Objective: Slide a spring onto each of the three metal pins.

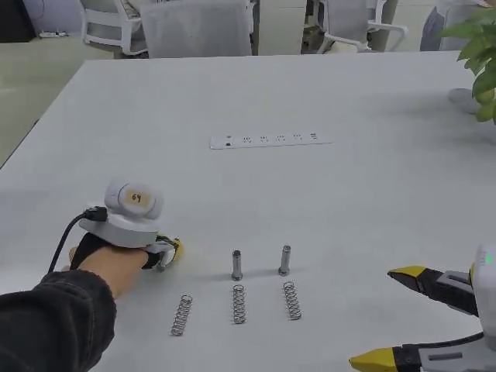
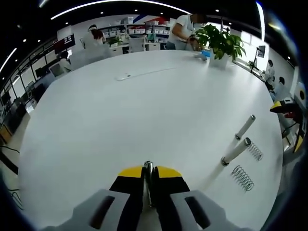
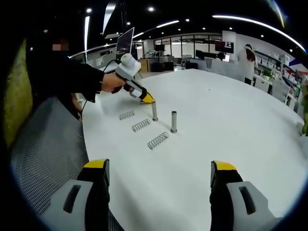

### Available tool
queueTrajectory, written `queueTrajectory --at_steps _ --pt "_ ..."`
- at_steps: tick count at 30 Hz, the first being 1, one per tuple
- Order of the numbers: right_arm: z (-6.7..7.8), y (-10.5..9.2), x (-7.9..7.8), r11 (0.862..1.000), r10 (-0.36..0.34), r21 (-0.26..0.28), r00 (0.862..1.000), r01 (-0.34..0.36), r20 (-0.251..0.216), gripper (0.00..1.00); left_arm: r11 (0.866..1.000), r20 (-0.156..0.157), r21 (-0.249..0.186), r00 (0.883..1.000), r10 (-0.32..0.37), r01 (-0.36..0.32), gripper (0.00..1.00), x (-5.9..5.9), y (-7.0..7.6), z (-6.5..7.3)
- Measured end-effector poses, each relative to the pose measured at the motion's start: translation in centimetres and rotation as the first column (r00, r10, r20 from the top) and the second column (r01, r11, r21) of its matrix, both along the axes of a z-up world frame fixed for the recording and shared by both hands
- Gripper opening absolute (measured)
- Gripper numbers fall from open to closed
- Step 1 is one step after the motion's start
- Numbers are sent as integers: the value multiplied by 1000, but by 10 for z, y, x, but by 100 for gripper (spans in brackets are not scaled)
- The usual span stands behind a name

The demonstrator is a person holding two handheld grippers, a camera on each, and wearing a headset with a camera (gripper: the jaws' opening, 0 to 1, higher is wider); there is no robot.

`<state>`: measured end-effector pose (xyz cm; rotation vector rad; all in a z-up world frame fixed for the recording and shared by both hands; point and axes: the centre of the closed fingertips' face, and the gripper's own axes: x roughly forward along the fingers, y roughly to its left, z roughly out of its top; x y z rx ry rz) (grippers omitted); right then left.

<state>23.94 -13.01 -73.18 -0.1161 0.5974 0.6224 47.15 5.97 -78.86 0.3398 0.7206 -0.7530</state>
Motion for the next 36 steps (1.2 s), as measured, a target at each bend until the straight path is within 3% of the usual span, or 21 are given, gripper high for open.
queueTrajectory --at_steps 8,18,36 --pt "0 0 0 1000 2 1 1000 -2 -1 85 1000 0 14 1000 -17 17 4 1 -1 0" --pt "-1 -2 1 1000 0 -2 1000 0 -7 84 998 -1 41 999 -53 54 1 0 -7 1" --pt "0 -1 2 1000 2 -2 1000 -2 1 84 999 -20 27 999 -40 41 0 -1 -6 3"
